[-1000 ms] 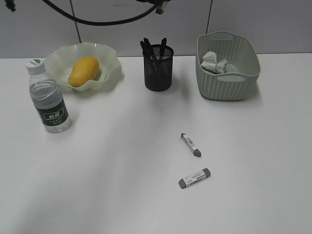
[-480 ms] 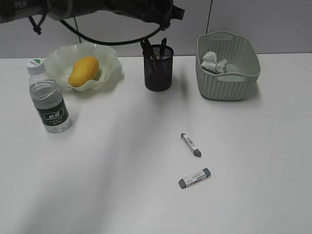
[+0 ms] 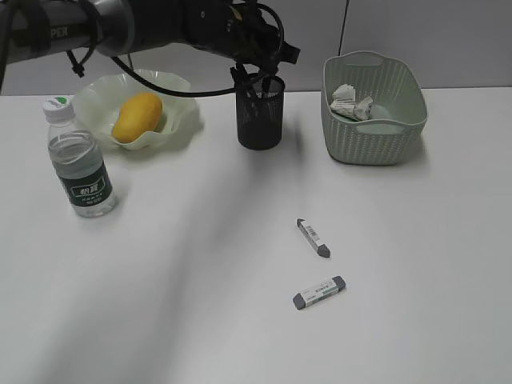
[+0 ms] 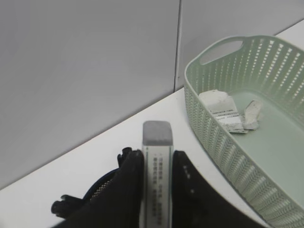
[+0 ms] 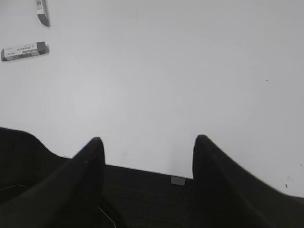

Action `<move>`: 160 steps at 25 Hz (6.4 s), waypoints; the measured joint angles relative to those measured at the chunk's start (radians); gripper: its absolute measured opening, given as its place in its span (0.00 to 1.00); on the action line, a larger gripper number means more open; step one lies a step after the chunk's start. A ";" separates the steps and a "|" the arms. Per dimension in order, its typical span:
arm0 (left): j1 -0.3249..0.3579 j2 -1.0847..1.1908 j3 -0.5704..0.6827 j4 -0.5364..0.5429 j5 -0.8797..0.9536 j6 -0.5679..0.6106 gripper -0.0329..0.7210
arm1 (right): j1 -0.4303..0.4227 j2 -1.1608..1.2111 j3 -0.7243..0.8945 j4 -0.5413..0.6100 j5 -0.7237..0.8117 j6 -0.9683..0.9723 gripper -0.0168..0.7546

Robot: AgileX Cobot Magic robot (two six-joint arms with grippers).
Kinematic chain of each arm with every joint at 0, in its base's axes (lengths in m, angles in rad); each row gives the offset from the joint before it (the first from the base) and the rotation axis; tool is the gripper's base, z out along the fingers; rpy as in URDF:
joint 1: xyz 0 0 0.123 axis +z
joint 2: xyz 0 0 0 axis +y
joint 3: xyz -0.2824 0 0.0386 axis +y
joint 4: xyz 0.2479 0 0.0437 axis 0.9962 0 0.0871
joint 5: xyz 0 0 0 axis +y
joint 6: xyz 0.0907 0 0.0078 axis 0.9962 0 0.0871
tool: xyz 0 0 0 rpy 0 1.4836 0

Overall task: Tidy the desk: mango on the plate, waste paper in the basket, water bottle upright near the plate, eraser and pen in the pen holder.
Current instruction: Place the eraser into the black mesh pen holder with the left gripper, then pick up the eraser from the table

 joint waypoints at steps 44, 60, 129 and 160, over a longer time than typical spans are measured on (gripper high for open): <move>0.134 -0.316 0.000 0.056 0.786 -0.001 0.67 | 0.000 0.067 -0.084 -0.012 -0.095 0.105 0.60; 0.440 -0.551 0.138 0.073 0.931 0.003 0.66 | 0.110 0.839 -0.545 0.158 -0.011 -0.490 0.51; 0.472 -2.345 1.506 0.095 0.790 -0.191 0.53 | 0.546 1.647 -0.609 0.102 -0.282 -1.235 0.49; 0.472 -2.346 1.506 0.096 0.789 -0.191 0.51 | 0.546 1.714 -0.619 0.067 -0.331 -1.210 0.46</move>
